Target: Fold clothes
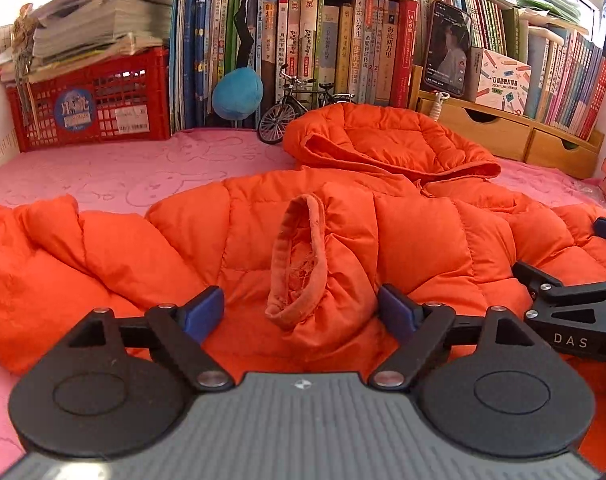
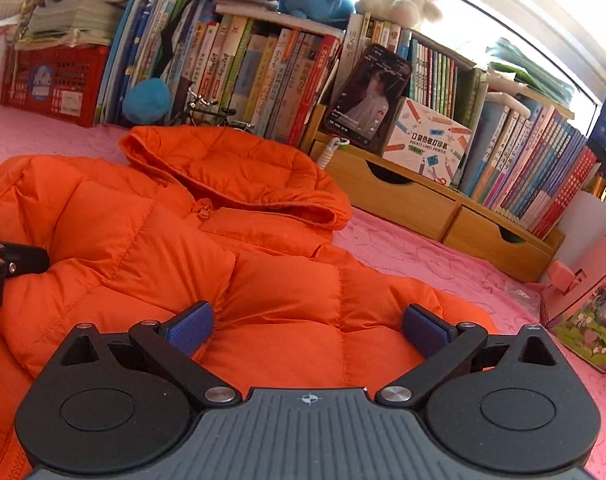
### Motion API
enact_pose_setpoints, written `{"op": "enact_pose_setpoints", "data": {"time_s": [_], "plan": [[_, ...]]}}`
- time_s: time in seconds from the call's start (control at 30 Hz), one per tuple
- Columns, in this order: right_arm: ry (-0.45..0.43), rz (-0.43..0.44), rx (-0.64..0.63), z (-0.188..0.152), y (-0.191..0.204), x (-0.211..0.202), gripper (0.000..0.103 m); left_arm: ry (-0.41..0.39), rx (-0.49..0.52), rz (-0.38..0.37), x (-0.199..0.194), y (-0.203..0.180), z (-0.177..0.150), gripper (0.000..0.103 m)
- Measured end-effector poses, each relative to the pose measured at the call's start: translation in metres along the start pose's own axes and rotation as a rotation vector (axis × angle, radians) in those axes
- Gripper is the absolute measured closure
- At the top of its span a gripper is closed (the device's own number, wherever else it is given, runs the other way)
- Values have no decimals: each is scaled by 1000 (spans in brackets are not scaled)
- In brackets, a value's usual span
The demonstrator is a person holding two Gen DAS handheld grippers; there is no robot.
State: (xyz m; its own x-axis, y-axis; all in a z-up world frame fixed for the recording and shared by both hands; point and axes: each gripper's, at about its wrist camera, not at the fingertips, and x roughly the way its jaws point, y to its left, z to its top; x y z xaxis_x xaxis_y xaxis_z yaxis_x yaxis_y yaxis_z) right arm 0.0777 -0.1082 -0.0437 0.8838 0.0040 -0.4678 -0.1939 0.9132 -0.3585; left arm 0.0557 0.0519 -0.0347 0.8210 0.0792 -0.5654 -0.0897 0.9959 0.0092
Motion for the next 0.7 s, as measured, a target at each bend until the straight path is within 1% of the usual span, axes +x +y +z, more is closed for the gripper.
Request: {"op": "enact_pose_setpoints", "data": {"time_s": [0.03,0.1,0.17,0.2,0.27,0.3,0.4,0.5,0.53,0.63,0.7], "plan": [[-21,-9,-45,-1,3,-3,1,-59,49,46,-9,-2,2,19],[-112,-43,-169,-6,11,-12,1,-202,175,155,-24,-9,5,18],[-212,-89,-297,-11,21,-21,1,-281,293,229,-26,-19,6,15],[-261,-101,-363,-12,27,-24,1,-286,344,241,-22,-22,7,15],[-320,-86,-436,-10,35,-29,1,-246,407,242,-6,-26,7,15],[-350,-78,-472,-9,39,-32,0,-211,419,248,3,-26,6,15],[-406,-43,-546,-6,49,-32,0,-120,412,259,21,-23,3,15],[-411,-18,-584,-7,56,-23,0,-60,393,242,29,-17,3,15],[-402,-16,-575,-9,57,-20,0,-51,399,242,31,-18,2,15],[-374,6,-527,-13,54,-11,1,-54,450,268,32,-25,-3,15],[-364,2,-516,-16,50,-9,1,-66,490,293,32,-31,-6,15]]}}
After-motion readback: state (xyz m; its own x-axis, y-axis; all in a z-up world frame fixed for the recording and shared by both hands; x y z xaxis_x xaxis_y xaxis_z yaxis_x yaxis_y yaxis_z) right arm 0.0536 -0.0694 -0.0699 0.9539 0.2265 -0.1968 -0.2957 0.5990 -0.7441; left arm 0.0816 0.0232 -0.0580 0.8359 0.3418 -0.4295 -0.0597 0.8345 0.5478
